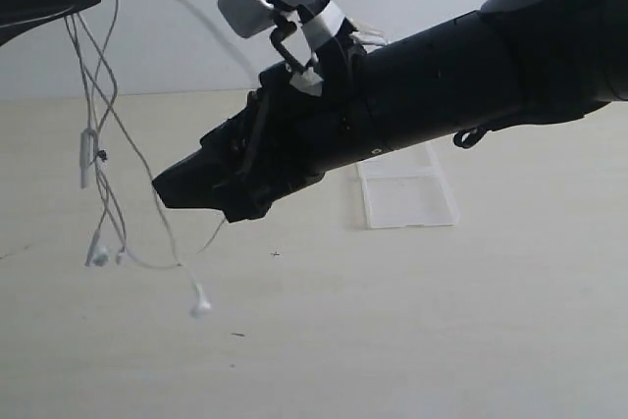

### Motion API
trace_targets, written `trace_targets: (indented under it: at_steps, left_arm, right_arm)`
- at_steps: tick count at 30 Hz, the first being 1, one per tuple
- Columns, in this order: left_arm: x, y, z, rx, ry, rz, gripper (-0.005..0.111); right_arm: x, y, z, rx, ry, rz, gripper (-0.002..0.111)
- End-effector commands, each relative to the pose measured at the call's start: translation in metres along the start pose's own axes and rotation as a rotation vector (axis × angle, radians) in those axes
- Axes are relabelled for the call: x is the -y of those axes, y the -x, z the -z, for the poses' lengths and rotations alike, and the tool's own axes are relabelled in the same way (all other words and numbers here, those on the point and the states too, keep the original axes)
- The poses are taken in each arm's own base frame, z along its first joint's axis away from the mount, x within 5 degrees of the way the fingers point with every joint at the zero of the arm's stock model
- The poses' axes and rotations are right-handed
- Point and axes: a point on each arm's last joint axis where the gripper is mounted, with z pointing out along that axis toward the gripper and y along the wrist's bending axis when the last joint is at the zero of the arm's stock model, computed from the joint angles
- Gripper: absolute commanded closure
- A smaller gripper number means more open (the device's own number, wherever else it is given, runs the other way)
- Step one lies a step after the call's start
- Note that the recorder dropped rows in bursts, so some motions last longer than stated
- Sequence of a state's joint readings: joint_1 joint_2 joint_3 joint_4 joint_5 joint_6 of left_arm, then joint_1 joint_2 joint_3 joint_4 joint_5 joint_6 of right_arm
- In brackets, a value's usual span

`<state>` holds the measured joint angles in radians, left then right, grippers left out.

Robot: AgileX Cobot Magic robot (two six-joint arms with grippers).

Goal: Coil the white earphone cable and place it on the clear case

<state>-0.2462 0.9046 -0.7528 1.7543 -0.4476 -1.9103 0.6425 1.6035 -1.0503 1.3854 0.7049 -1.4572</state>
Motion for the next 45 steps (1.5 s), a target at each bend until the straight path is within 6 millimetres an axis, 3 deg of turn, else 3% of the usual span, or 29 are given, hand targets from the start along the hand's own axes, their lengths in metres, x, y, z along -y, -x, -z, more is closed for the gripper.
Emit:
trace_targets:
  at_steps: [1,11,20,41,45]
  left_arm:
    - [0.001,0.002,0.002,0.015,0.007,0.012,0.107]
    - [-0.004,0.001,-0.001,0.017,0.044,0.008,0.107]
    - [-0.015,-0.010,-0.020,-0.056,0.054,0.041,0.107]
    - [-0.012,-0.006,-0.024,-0.006,0.000,0.006,0.107]
    - [-0.018,-0.006,-0.024,0.001,0.074,-0.025,0.107]
  right_arm:
    - [0.001,0.001,0.001,0.004,-0.004,-0.072,0.044]
    - [0.001,0.001,0.001,0.004,-0.004,-0.076,0.043]
    - [0.006,0.003,0.001,0.024,-0.058,-0.090,0.030]
    - [0.013,0.013,0.002,0.135,-0.128,-0.094,0.030]
    - [0.006,0.013,0.001,0.135,-0.052,-0.095,0.030]
